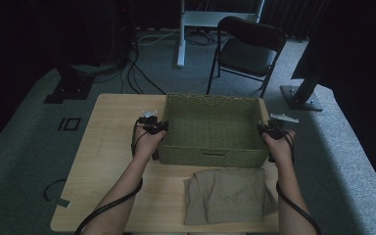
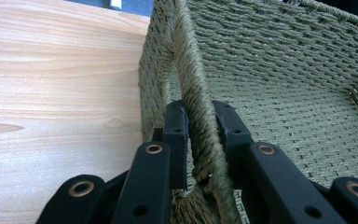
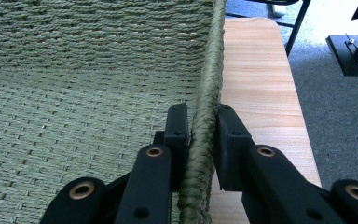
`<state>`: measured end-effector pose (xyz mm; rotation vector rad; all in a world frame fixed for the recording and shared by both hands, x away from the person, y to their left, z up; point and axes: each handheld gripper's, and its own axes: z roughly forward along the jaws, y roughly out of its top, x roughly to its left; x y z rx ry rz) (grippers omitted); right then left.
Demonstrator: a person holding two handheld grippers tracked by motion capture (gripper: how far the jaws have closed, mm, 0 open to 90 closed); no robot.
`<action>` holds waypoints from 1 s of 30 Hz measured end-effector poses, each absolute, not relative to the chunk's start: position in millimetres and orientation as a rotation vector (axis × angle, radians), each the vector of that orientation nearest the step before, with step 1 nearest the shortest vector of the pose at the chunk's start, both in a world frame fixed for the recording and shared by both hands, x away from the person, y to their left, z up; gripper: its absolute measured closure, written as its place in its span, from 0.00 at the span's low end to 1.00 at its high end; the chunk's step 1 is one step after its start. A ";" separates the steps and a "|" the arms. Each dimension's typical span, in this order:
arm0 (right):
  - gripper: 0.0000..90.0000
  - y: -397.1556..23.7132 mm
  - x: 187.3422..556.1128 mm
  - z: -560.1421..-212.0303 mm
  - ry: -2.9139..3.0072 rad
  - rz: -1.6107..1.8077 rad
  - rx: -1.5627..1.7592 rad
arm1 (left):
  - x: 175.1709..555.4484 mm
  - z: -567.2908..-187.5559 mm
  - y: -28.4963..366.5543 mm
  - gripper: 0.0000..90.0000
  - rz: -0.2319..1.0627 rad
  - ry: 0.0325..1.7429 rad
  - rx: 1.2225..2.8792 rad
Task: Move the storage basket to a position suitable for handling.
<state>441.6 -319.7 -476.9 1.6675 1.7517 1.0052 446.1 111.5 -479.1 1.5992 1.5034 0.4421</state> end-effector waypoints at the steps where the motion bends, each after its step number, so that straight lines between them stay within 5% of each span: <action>1: 0.86 -319.9 441.5 -477.0 1.750 1.009 1.669 | 446.1 -479.2 111.7 0.87 0.440 1.504 1.598; 9: 0.83 -319.7 441.5 -476.5 1.755 1.002 1.671 | 447.2 -478.6 112.7 0.80 0.446 1.448 1.646; 11: 0.68 -321.9 441.9 -476.1 1.747 1.046 1.688 | 447.9 -478.4 113.0 0.67 0.421 1.416 1.654; 18: 0.46 -323.4 442.9 -474.0 1.776 1.103 1.658 | 450.8 -473.5 111.8 0.47 0.405 1.342 1.749; 23: 0.40 -323.3 444.0 -471.7 1.781 1.112 1.642 | 452.5 -470.7 108.9 0.37 0.440 1.295 1.790; 24: 0.32 -322.4 444.8 -470.8 1.803 1.115 1.624 | 452.8 -469.8 108.3 0.24 0.449 1.290 1.796; 30: 0.22 -319.4 444.9 -463.9 1.825 1.108 1.545 | 453.0 -460.5 107.9 0.21 0.473 1.239 1.825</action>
